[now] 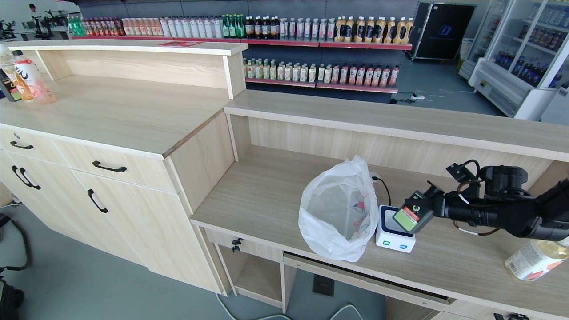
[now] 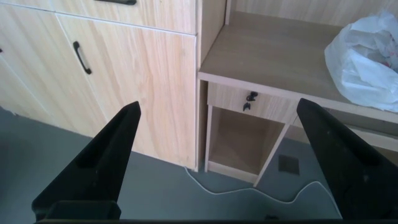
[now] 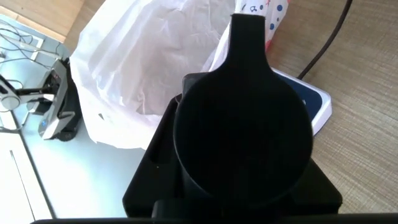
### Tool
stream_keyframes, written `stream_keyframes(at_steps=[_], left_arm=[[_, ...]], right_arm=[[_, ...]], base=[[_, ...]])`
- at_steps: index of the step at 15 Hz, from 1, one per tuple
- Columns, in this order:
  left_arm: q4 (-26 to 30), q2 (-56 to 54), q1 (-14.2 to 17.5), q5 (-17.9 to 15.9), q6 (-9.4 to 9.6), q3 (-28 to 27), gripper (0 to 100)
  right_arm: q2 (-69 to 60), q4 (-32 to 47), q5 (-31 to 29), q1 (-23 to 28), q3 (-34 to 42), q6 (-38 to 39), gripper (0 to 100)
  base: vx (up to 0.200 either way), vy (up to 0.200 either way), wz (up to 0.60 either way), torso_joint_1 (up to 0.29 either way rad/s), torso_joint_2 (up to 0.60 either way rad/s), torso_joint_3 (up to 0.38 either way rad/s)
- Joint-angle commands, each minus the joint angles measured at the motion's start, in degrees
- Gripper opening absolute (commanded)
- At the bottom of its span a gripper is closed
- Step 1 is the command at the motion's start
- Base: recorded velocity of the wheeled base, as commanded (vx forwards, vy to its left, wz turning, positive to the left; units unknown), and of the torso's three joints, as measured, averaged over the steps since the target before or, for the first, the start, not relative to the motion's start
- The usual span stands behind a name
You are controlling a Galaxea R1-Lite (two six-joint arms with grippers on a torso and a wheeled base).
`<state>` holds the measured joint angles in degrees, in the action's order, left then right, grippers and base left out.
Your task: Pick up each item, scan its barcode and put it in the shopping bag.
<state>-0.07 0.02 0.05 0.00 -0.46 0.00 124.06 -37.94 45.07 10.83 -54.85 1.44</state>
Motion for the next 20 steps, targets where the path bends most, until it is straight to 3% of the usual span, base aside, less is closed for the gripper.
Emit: stream_keyframes(at_steps=[1, 12, 14, 15, 17, 18, 20], left_arm=[[0.0, 0.0, 0.0, 0.0, 0.02, 0.0, 100], [0.0, 0.0, 0.0, 0.0, -0.06, 0.0, 100], [0.0, 0.0, 0.0, 0.0, 0.02, 0.0, 100], [0.0, 0.0, 0.0, 0.0, 0.02, 0.0, 100], [0.0, 0.0, 0.0, 0.0, 0.02, 0.0, 100], [0.0, 0.0, 0.0, 0.0, -0.06, 0.0, 100], [0.0, 0.0, 0.0, 0.0, -0.06, 0.0, 100]], right_arm=[[1.0, 0.0, 0.0, 0.0, -1.1, 0.1, 0], [1.1, -0.3, 0.0, -0.1, -1.1, 0.6, 0], [-4.6, -0.4, -0.2, 0.5, 1.0, -0.3, 0], [-8.9, -1.8, -3.1, 1.2, 3.5, -4.4, 0], [-16.2, -3.0, -19.1, 6.1, 9.5, -23.8, 0], [-18.5, -3.2, -23.6, 7.9, 11.4, -29.1, 0], [-24.3, -3.6, -25.6, 10.9, 14.0, -34.2, 0]], base=[[0.0, 0.0, 0.0, 0.0, 0.0, 0.0], [0.0, 0.0, 0.0, 0.0, 0.0, 0.0], [0.0, 0.0, 0.0, 0.0, 0.0, 0.0], [0.0, 0.0, 0.0, 0.0, 0.0, 0.0], [0.0, 0.0, 0.0, 0.0, 0.0, 0.0], [0.0, 0.0, 0.0, 0.0, 0.0, 0.0], [0.0, 0.0, 0.0, 0.0, 0.0, 0.0]])
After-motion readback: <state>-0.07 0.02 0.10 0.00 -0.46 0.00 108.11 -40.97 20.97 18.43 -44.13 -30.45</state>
